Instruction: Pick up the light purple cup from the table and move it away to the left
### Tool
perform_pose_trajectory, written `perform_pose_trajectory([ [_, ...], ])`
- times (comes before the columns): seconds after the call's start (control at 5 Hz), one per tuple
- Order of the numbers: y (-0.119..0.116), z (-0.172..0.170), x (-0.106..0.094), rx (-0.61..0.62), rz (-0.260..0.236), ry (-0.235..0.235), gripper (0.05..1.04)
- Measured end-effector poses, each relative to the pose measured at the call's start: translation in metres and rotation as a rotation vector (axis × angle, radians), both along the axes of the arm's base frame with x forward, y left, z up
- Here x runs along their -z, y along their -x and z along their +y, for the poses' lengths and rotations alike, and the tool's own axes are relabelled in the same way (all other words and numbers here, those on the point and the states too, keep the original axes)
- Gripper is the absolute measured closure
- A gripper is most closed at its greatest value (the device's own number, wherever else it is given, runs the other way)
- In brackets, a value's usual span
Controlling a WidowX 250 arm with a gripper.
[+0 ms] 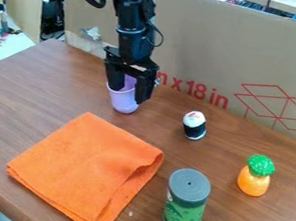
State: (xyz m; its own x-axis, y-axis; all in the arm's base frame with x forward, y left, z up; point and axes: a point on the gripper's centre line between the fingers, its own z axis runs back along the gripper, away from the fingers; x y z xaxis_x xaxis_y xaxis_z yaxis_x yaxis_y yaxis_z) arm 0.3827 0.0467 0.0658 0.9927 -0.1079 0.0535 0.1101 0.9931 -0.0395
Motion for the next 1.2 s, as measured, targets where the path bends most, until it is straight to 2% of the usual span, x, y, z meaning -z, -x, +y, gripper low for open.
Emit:
perform_pose_trajectory([
  [0.2, -0.005, -0.005, -0.002, 0.018, -0.009, -0.014, 0.083],
  [0.4, -0.004, -0.003, 0.012, 0.017, 0.030, -0.021, 0.120],
  [0.6, -0.002, 0.002, 0.027, 0.009, 0.064, -0.057, 0.399],
  [0.8, -0.001, 0.005, 0.031, 0.021, 0.075, -0.076, 0.698],
  [1.0, 0.006, 0.000, 0.029, 0.053, 0.086, -0.052, 0.886],
  [1.2, 0.018, -0.002, -0.008, 0.118, 0.049, -0.056, 0.975],
])
